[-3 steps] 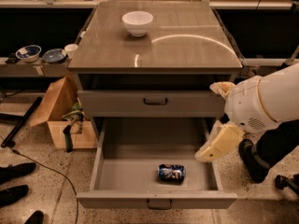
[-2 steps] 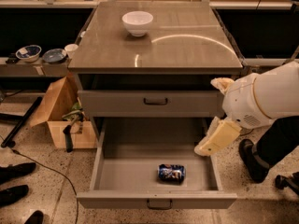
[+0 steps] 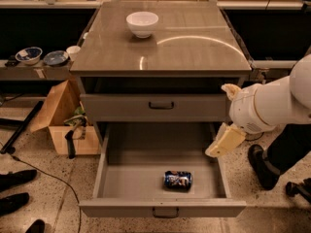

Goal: Pick pepsi can from middle drawer and place on counter

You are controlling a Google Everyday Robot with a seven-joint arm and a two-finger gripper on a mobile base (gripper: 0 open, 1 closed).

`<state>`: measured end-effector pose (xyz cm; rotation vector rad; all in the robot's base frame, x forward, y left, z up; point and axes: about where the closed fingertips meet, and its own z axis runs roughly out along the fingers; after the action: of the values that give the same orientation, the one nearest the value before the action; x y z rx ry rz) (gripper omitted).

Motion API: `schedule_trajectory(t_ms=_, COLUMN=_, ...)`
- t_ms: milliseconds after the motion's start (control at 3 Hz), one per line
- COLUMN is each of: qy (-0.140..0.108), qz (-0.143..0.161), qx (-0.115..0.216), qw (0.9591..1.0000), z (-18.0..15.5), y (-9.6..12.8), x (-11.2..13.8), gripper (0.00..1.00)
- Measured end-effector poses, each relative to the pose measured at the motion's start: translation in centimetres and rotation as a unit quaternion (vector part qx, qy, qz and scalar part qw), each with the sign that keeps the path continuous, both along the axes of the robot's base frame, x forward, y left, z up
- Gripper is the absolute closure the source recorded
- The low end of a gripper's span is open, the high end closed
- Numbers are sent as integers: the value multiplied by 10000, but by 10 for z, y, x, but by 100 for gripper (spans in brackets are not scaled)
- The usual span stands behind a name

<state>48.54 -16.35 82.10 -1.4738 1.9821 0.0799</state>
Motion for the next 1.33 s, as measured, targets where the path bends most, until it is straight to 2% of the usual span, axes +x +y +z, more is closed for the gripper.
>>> schedule_trajectory(t_ms=667, qy=67, qz=11, qx=-403, qw=9992, z=-72, y=-17, x=24, gripper=0)
schedule_trajectory(t_ms=1000, qy=34, qz=15, qx=-423, qw=9991, z=-71, y=-16, x=24, gripper=0)
schedule_trajectory(t_ms=1333, qy=-143, qz=63, qx=-472, qw=9988, z=-69, y=-11, x=31, gripper=0)
